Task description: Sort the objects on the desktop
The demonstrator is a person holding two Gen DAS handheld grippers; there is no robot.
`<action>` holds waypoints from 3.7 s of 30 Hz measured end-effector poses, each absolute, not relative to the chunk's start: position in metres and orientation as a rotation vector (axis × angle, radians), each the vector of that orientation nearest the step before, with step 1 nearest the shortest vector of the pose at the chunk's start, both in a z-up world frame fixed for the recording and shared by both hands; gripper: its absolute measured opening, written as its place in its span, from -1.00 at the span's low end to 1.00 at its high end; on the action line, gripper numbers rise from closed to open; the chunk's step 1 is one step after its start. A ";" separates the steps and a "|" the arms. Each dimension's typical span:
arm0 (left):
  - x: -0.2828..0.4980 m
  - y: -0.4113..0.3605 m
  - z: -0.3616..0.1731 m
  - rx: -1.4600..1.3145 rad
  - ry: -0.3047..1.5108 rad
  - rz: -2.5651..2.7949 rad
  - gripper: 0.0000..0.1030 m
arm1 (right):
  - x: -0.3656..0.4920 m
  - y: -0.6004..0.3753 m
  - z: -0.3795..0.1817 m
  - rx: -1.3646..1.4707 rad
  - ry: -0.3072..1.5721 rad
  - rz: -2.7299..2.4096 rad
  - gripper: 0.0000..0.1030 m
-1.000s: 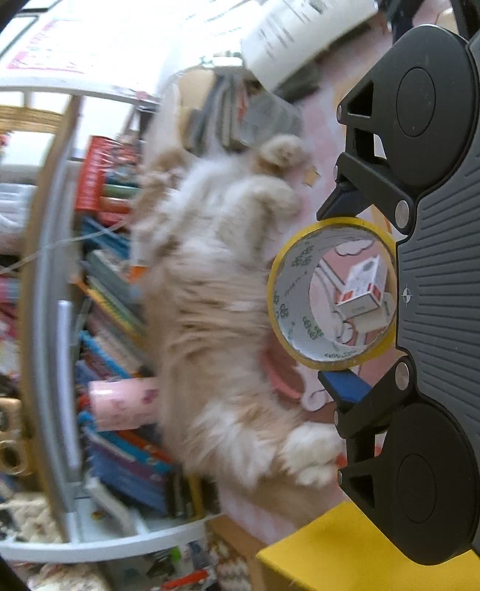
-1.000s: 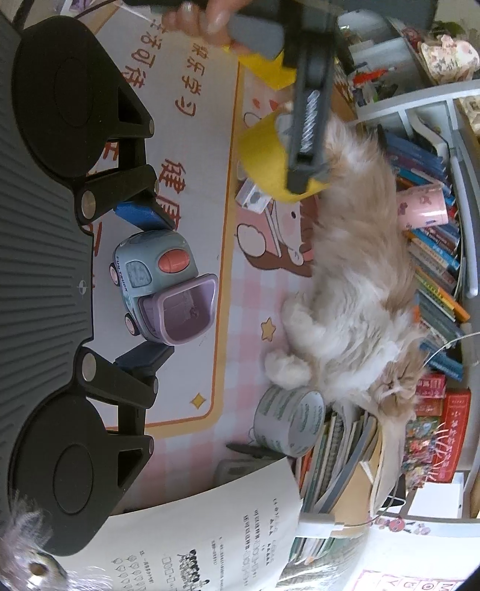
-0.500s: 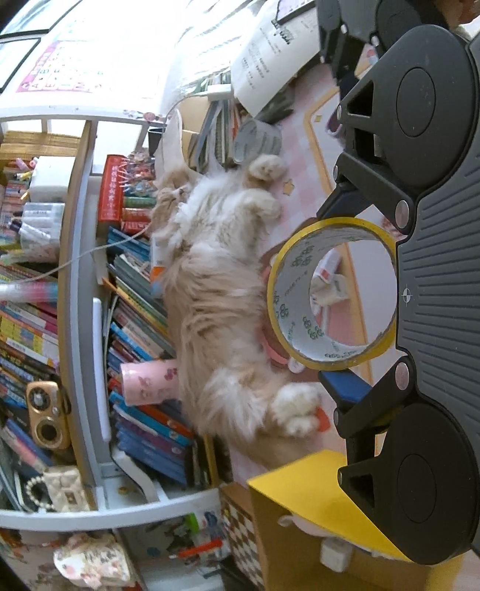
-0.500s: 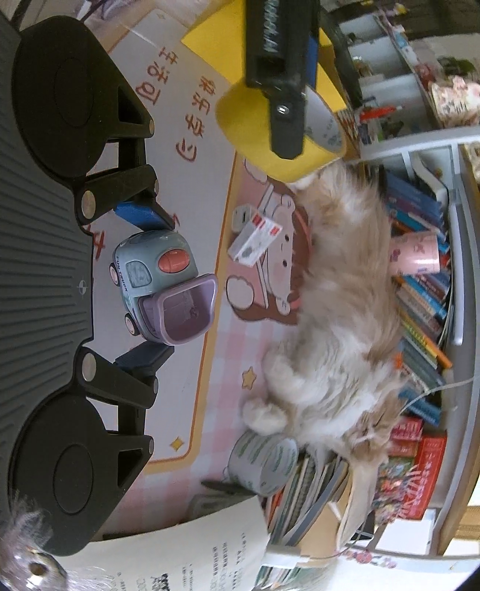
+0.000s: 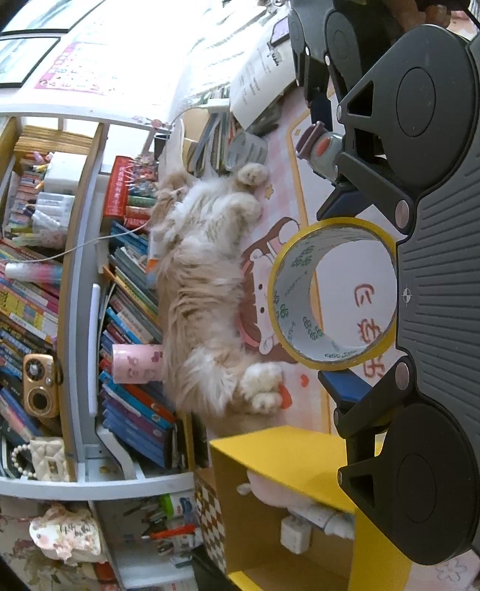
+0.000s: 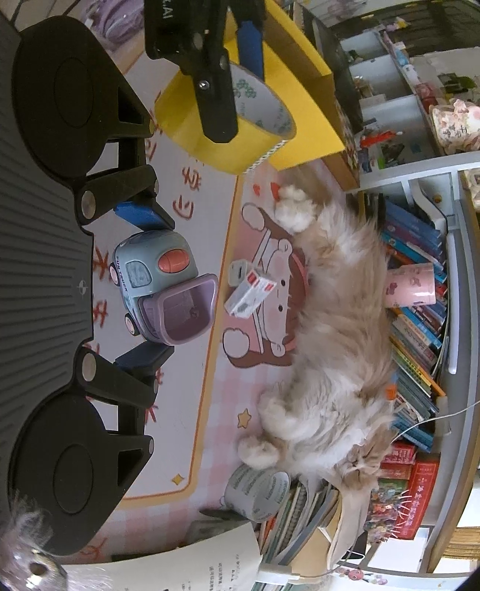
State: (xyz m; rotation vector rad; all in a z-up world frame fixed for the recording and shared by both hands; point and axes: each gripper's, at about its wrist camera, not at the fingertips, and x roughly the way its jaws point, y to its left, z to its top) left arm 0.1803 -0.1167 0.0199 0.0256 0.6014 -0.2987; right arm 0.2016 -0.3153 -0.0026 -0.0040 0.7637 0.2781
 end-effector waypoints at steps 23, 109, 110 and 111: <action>0.084 -0.010 0.014 -0.039 0.647 -0.254 0.66 | 0.117 -0.201 0.001 -0.080 0.777 0.339 0.18; 0.060 0.095 0.044 -0.057 0.557 -0.128 0.66 | 0.093 -0.080 0.019 -0.056 0.746 0.504 0.18; 0.065 0.096 0.045 -0.056 0.550 -0.125 0.66 | 0.098 -0.078 0.024 -0.056 0.728 0.510 0.18; 0.070 0.098 0.047 -0.064 0.539 -0.120 0.66 | 0.103 -0.077 0.028 -0.054 0.715 0.514 0.18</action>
